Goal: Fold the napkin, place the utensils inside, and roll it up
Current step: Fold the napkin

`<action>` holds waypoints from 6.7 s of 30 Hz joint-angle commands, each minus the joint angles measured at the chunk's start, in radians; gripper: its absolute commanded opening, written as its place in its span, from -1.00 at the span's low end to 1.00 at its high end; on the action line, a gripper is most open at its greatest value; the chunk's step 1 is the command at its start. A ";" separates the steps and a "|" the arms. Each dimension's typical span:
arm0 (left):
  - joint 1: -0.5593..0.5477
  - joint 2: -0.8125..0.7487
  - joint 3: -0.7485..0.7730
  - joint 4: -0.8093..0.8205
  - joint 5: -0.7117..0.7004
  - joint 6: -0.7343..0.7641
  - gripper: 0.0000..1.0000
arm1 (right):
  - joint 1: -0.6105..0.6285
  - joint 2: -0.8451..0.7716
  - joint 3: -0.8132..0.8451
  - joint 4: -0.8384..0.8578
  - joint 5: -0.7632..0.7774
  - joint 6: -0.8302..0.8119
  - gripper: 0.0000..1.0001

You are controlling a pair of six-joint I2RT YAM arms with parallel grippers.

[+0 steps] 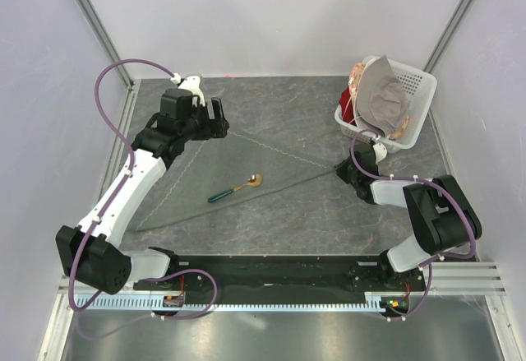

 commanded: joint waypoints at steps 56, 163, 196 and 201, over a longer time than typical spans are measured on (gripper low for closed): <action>0.004 -0.031 0.000 0.036 0.012 0.016 0.78 | 0.777 0.440 0.593 0.193 -0.203 0.000 -1.00; 0.157 -0.135 -0.291 0.105 0.112 -0.240 0.94 | 0.463 -0.212 0.403 -0.655 -0.132 -0.592 0.12; 0.375 -0.393 -0.517 -0.369 -0.109 -0.547 0.92 | 0.810 0.126 0.492 -0.594 0.003 -0.928 0.08; 0.375 -0.405 -0.539 -0.380 -0.075 -0.572 0.91 | 0.810 0.157 0.500 -0.588 0.044 -0.965 -0.07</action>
